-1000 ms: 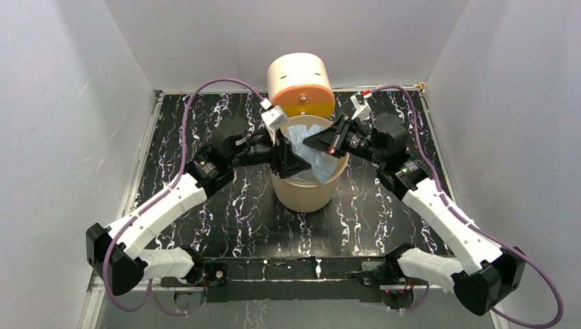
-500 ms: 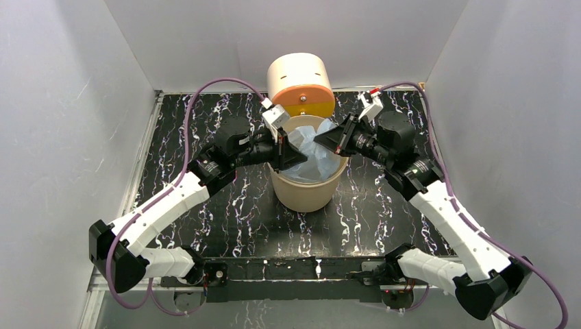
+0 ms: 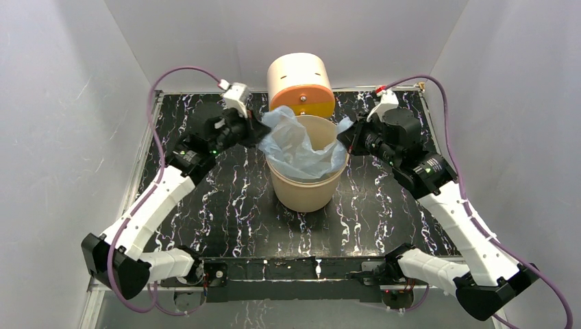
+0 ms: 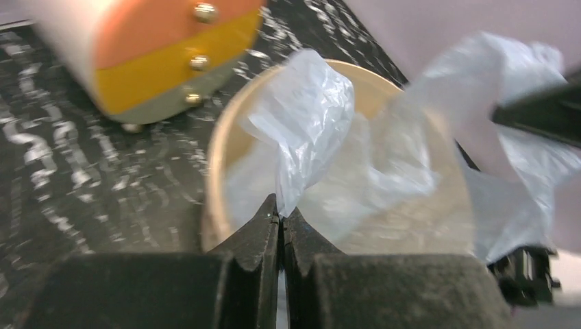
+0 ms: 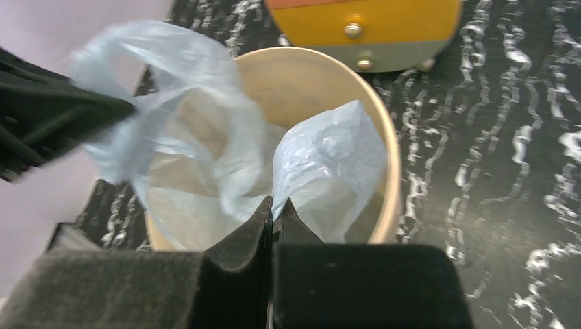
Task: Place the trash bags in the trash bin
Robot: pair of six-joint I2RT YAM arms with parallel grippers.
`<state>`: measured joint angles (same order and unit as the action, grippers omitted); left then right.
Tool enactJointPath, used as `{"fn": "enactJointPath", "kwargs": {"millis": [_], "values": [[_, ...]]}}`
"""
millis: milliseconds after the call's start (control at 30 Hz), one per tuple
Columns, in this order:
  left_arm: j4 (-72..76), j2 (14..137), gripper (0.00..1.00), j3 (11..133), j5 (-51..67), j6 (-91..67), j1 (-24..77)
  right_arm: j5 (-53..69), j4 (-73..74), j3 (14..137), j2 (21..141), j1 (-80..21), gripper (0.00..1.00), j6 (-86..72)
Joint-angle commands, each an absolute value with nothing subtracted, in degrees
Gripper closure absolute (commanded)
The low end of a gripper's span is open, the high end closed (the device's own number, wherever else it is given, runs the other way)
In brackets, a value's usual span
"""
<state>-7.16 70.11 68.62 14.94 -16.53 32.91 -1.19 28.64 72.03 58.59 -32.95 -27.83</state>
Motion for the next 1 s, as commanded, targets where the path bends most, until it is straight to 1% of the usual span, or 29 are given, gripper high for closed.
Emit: {"fn": "enactJointPath", "kwargs": {"millis": [0, 167, 267, 400, 467, 600, 767, 867, 967], "values": [[-8.8, 66.1, 1.00, 69.4, 14.2, -18.7, 27.7, -12.5, 33.2, 75.0, 58.3, -32.7, 0.95, -22.1], [-13.1, 64.8, 1.00, 67.0, 9.6, -18.9, 27.3, -21.5, 35.0, 72.1, 57.0, -32.7, 0.96, -20.1], [-15.2, 62.1, 1.00, 62.9, 4.5, -19.7, 27.1, -26.9, 34.8, 68.4, 55.7, -32.6, 0.97, -20.2], [-17.2, 59.1, 1.00, 56.9, -1.2, -21.0, 26.8, -30.0, 33.4, 62.9, 55.1, -32.1, 0.96, -20.9], [-16.3, 58.4, 1.00, 54.5, -0.2, -21.8, 26.4, -30.0, 33.3, 60.9, 56.0, -31.3, 0.96, -22.1], [-7.2, 57.3, 1.00, 50.0, 8.6, -27.4, 26.2, -28.6, 35.1, 59.7, 57.8, -30.3, 0.96, -26.4], [-5.7, 58.2, 1.00, 45.7, 7.3, -30.8, 26.1, -23.8, 33.3, 54.5, 57.4, -28.5, 0.94, -27.7], [3.7, 56.9, 1.00, 38.9, 8.5, -35.9, 26.1, -20.4, 32.8, 51.4, 58.2, -27.7, 0.93, -29.1], [7.9, 56.8, 1.00, 35.2, 9.0, -39.3, 26.0, -14.9, 30.8, 48.7, 58.7, -27.2, 0.92, -28.8]]}}
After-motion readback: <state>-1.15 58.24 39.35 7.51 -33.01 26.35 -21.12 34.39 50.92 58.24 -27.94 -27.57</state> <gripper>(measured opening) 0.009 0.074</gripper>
